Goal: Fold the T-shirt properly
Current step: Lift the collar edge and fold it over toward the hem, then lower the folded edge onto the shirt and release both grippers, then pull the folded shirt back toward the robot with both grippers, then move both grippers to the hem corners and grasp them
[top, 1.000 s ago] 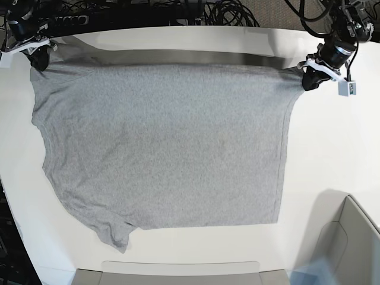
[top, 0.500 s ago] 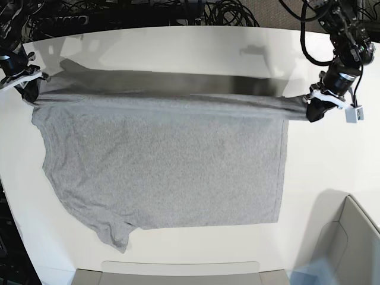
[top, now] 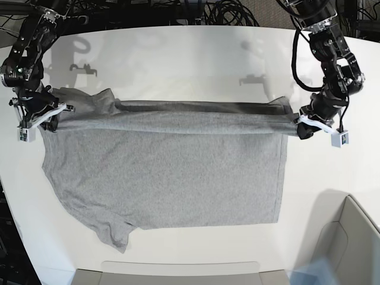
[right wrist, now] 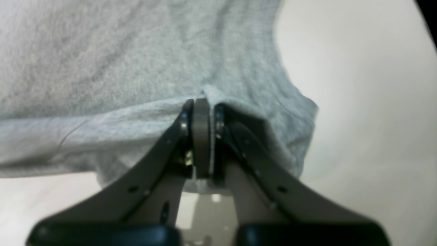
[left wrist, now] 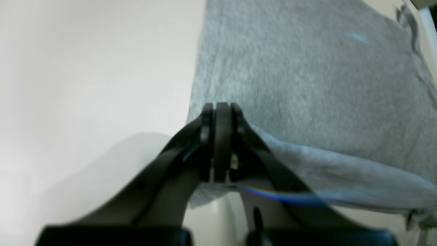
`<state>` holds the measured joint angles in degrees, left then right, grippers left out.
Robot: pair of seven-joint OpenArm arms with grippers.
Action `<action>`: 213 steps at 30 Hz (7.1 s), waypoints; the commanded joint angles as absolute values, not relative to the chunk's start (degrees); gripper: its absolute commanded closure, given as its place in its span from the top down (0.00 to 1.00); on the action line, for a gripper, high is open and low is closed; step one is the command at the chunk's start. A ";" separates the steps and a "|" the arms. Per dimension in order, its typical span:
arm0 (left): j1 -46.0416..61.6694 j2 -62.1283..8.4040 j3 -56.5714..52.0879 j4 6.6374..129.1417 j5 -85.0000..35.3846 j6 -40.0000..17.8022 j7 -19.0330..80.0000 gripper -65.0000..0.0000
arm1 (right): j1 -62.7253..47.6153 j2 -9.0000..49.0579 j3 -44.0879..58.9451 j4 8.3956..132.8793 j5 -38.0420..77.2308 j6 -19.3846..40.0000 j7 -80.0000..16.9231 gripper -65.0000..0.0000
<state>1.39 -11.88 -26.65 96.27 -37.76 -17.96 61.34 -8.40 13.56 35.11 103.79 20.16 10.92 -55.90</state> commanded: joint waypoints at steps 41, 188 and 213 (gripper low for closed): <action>-15.16 -15.16 -21.05 71.60 -34.95 -11.91 52.53 0.14 | 20.26 22.73 10.95 65.27 18.07 10.51 -37.32 0.17; 24.22 -27.74 -23.08 97.19 -44.53 -18.07 60.88 0.18 | -31.60 28.70 36.62 91.56 37.41 11.12 -47.52 0.27; 13.14 -25.71 -21.85 108.18 -44.70 -17.80 65.45 0.14 | -3.03 34.95 23.43 90.15 36.88 11.12 -49.01 0.32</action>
<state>13.41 -24.73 -21.45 107.37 -44.64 -17.96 66.02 -4.12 33.39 22.72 89.30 36.51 11.33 -50.37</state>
